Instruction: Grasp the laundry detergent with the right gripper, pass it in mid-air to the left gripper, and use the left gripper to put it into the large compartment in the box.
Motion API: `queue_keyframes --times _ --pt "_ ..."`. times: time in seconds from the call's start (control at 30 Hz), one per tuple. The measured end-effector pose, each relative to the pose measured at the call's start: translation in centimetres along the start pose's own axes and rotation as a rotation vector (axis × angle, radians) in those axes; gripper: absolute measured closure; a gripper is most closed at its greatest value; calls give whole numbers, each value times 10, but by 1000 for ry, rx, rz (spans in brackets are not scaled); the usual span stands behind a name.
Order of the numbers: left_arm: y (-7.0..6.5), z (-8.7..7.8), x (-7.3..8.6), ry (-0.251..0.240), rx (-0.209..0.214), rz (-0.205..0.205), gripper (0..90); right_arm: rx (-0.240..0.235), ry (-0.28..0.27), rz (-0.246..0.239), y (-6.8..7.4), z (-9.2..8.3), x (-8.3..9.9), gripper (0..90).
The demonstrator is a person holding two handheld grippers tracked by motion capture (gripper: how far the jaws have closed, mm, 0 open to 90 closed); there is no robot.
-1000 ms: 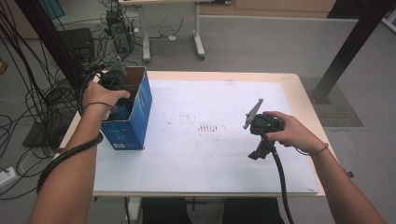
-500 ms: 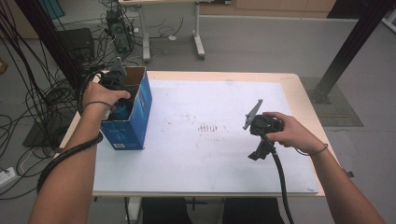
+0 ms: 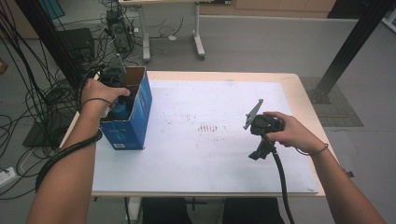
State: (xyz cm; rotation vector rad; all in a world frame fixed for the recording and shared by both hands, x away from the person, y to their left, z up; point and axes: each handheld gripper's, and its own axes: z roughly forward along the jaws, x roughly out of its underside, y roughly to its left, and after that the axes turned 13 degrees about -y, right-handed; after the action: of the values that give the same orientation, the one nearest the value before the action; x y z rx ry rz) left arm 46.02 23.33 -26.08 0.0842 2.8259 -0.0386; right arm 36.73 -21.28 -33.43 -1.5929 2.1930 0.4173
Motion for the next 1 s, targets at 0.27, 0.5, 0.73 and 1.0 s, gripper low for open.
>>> queue_keyframes --times 0.27,0.5,0.73,1.0 --pt "-2 -25 -4 -34 -4 11 341 -1 0 -5 0 1 -1 40" --pt "-5 -46 -6 -52 5 24 328 -2 -3 -9 0 2 -2 40" --pt "-13 -62 -7 -57 3 43 251 -1 0 -14 0 2 -4 40" --pt "-25 -81 -8 -66 6 66 156 -1 5 -13 1 2 -4 41"
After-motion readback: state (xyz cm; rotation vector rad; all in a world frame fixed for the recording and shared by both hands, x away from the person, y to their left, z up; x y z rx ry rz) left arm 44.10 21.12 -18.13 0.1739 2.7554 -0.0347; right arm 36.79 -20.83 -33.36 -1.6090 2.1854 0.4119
